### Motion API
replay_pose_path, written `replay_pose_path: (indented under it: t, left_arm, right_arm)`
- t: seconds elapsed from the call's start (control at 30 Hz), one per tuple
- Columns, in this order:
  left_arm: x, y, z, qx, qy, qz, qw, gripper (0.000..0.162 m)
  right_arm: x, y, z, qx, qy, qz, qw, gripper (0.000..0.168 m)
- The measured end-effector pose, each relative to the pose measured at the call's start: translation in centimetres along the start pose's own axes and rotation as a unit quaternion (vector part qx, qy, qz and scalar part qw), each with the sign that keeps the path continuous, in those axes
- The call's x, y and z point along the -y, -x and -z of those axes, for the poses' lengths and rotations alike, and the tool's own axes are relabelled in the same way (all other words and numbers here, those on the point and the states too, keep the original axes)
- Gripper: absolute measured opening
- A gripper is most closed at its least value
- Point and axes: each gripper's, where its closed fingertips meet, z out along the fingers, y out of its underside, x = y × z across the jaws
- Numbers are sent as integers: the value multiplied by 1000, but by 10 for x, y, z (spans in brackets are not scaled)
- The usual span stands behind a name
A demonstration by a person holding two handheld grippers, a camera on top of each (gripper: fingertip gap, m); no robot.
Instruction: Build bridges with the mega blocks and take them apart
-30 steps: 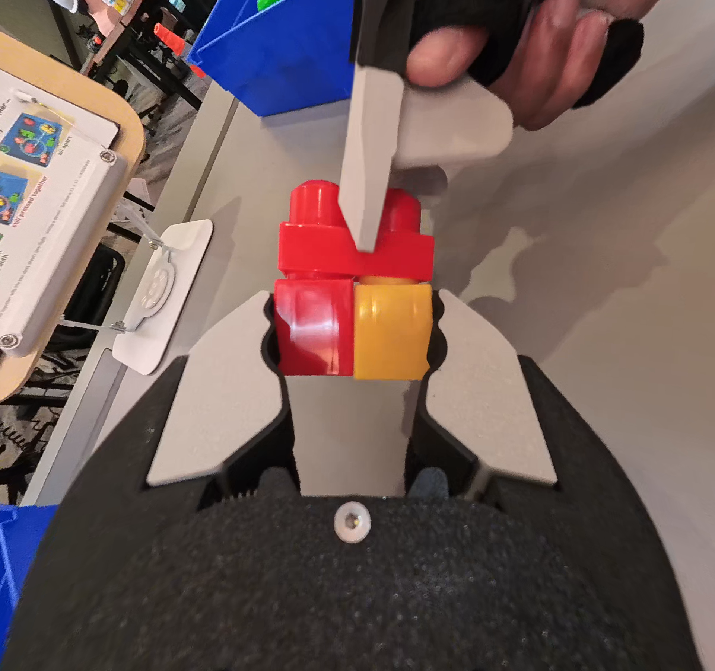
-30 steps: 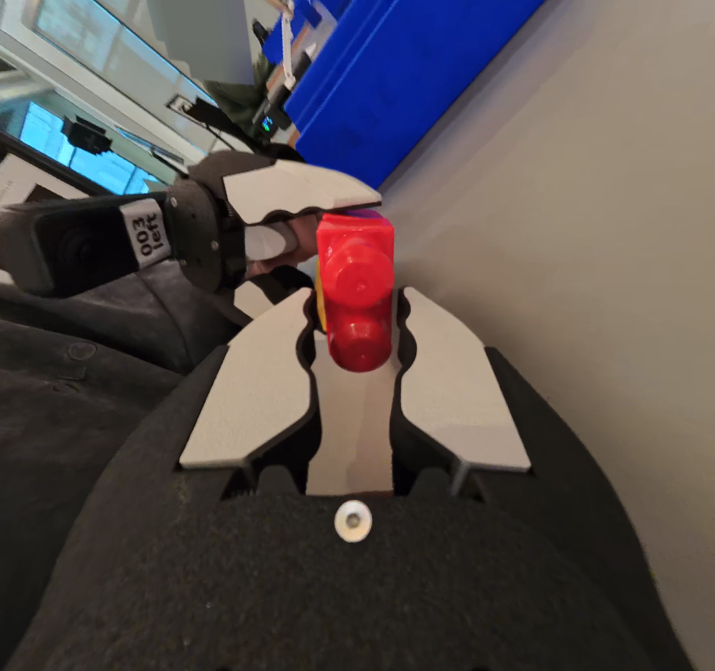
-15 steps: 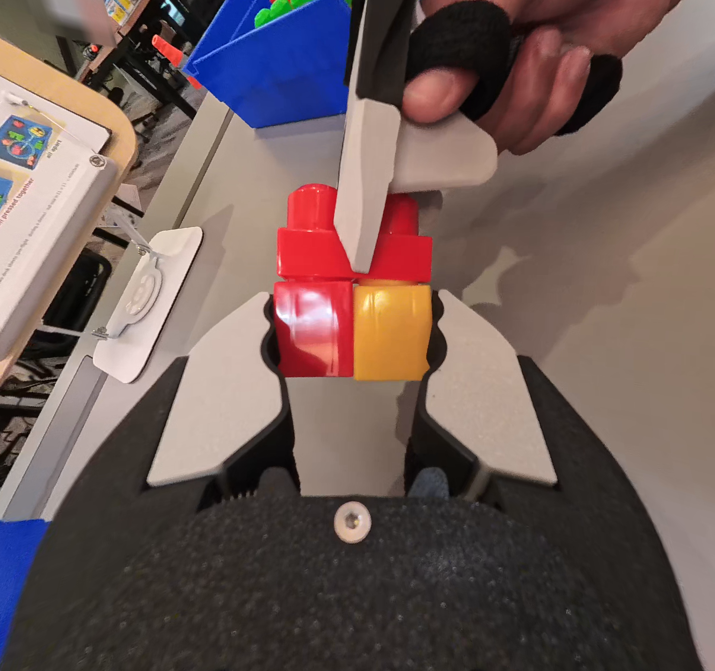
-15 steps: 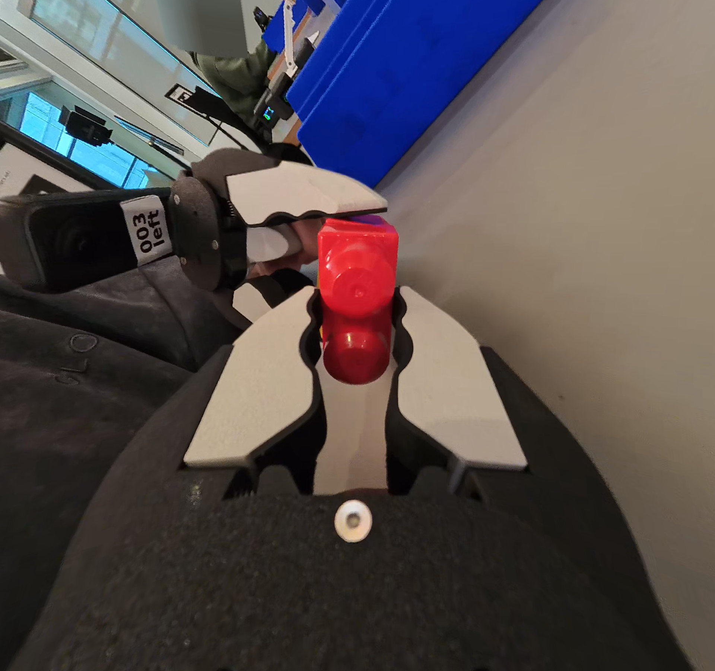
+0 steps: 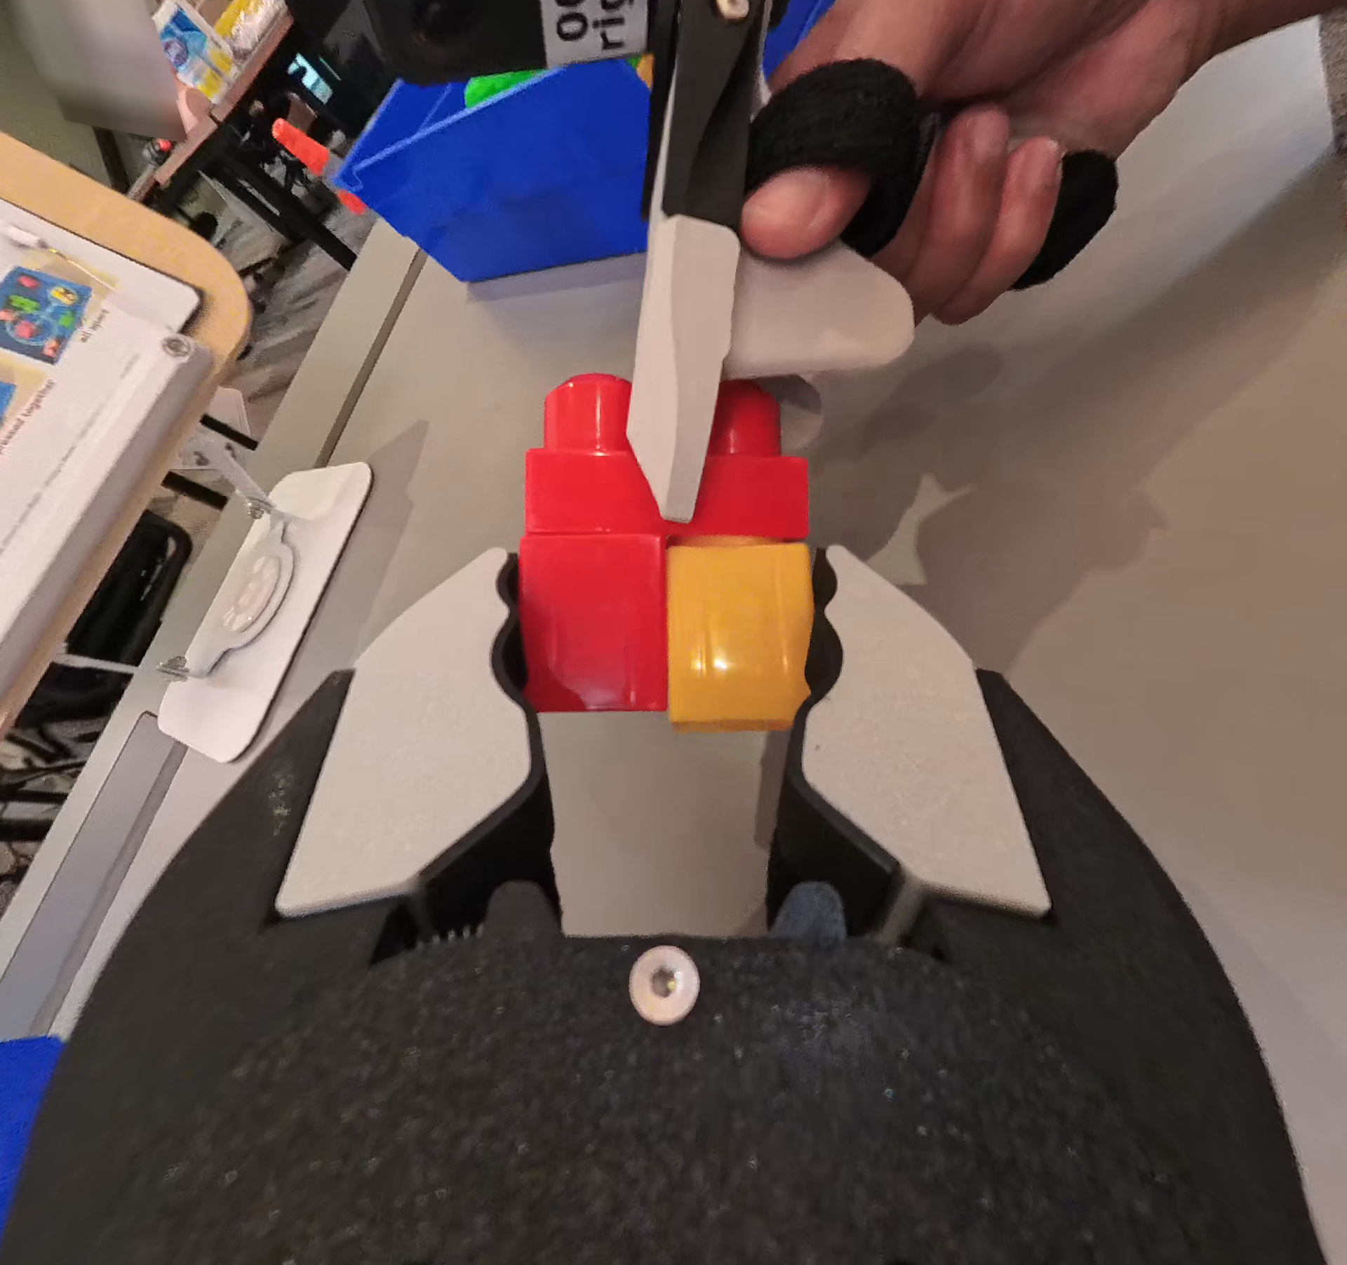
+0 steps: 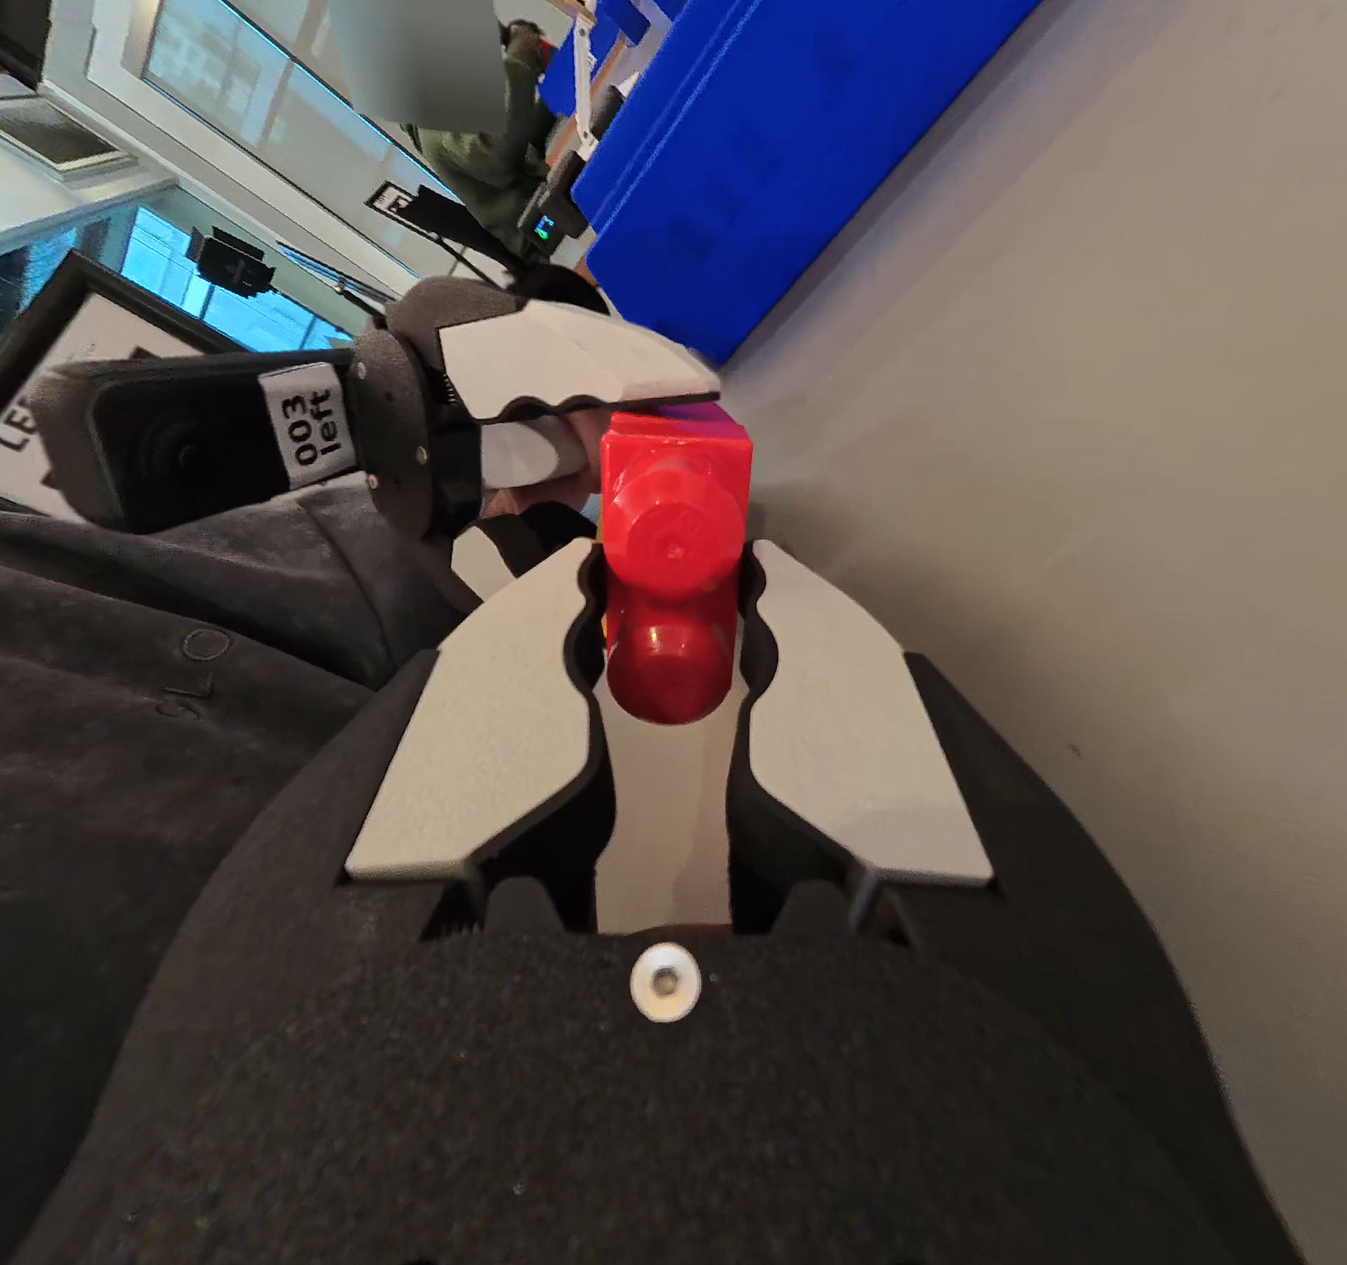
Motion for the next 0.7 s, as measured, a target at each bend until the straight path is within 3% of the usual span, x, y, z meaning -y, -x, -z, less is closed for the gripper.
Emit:
replay_pose_path:
  t: [0.2,0.33,0.47,0.7]
  left_arm:
    - [3,13,17,14,-17,27,999,77]
    - [5,24,33,-16,-57,145,988,78]
    - [-11,24,33,-68,-63,269,959,77]
    - [-14,23,49,-75,-42,283,955,74]
  right_arm:
    - [3,-7,5,1,-20,5,1000,35]
    - [15,-1,11,23,-67,21,997,35]
    - [13,-7,9,-7,-60,26,998,35]
    - [18,-8,17,-23,-70,36,997,35]
